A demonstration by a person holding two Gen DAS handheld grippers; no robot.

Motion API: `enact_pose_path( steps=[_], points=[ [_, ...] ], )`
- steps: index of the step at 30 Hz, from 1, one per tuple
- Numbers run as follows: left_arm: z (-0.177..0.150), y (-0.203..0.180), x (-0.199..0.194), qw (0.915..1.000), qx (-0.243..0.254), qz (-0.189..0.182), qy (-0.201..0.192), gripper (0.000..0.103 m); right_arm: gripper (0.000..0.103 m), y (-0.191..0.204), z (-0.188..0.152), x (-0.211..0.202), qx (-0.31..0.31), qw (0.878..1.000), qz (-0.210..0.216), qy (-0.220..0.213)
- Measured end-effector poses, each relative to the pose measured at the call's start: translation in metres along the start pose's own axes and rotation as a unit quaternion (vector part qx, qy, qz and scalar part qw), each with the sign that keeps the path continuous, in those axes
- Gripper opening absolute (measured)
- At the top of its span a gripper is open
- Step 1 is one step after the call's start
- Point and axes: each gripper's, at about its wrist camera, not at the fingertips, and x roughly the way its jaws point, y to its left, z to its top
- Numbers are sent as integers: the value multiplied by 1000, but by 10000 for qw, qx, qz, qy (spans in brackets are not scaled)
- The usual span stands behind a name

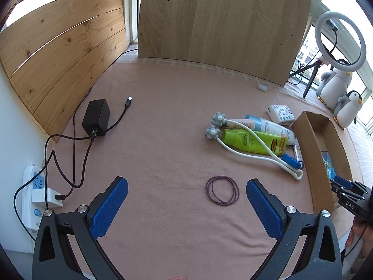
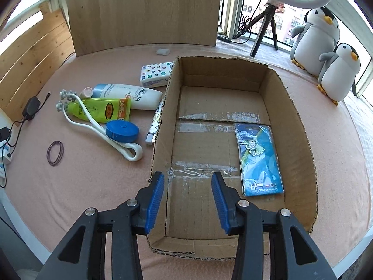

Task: Organize objects
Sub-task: 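Withdraw the right tool and move it toward the purple rubber band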

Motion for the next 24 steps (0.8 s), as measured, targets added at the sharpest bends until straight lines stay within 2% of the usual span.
enact_pose_path(
  steps=[11, 17, 20, 23, 24],
  points=[
    [-9, 11, 11, 9998, -137, -100, 85, 103, 39, 10, 2, 5, 65, 9999, 86, -59],
    [-16, 13, 7, 9998, -139, -124, 56, 103, 39, 13, 0, -7, 29, 9998, -164, -113],
    [-21, 19, 8, 9999, -145, -52, 45, 103, 39, 28, -2, -34, -133, 9985, -284, -441],
    [-24, 22, 9, 10000, -34, 31, -35, 103, 44, 61, -6, -58, -544, 9949, -6, -854],
    [-25, 23, 9, 10000, 5, 32, -83, 103, 50, 75, -8, -60, -743, 9928, 174, -928]
  ],
)
